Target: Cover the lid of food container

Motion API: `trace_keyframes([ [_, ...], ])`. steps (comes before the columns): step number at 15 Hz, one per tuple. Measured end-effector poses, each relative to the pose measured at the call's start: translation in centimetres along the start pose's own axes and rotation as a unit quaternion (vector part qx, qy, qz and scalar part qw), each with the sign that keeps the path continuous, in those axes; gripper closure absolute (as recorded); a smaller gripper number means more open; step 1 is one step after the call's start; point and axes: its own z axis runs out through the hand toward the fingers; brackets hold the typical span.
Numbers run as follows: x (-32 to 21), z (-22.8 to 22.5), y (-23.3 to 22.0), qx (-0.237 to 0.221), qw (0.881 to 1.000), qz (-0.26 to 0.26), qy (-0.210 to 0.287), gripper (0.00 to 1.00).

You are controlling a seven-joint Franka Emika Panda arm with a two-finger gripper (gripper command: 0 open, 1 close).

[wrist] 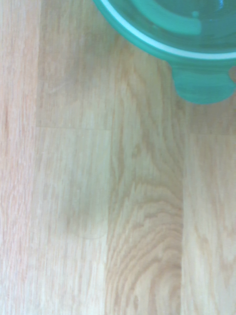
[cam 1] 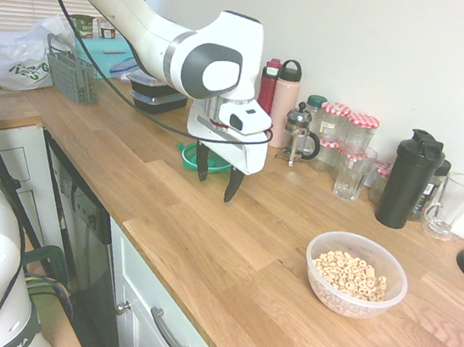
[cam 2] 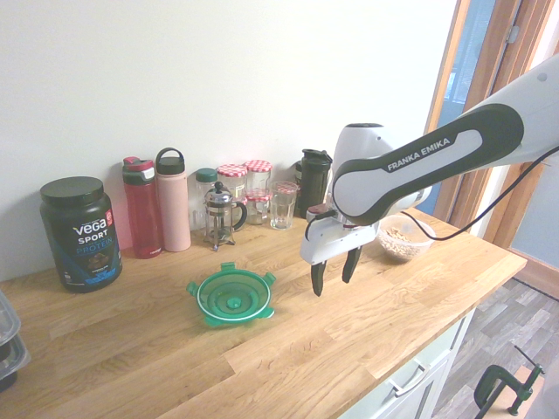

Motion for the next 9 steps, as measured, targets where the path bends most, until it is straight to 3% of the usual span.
trace_keyframes([
  [3,0.2,-0.1,-0.4,0.016,1.0,0.01,-0.009,0.0],
  [6,2.5,-0.9,-2.2,0.097,0.993,0.008,-0.067,0.0],
  [9,6.5,-0.8,-3.3,0.164,0.979,-0.038,-0.116,0.0],
])
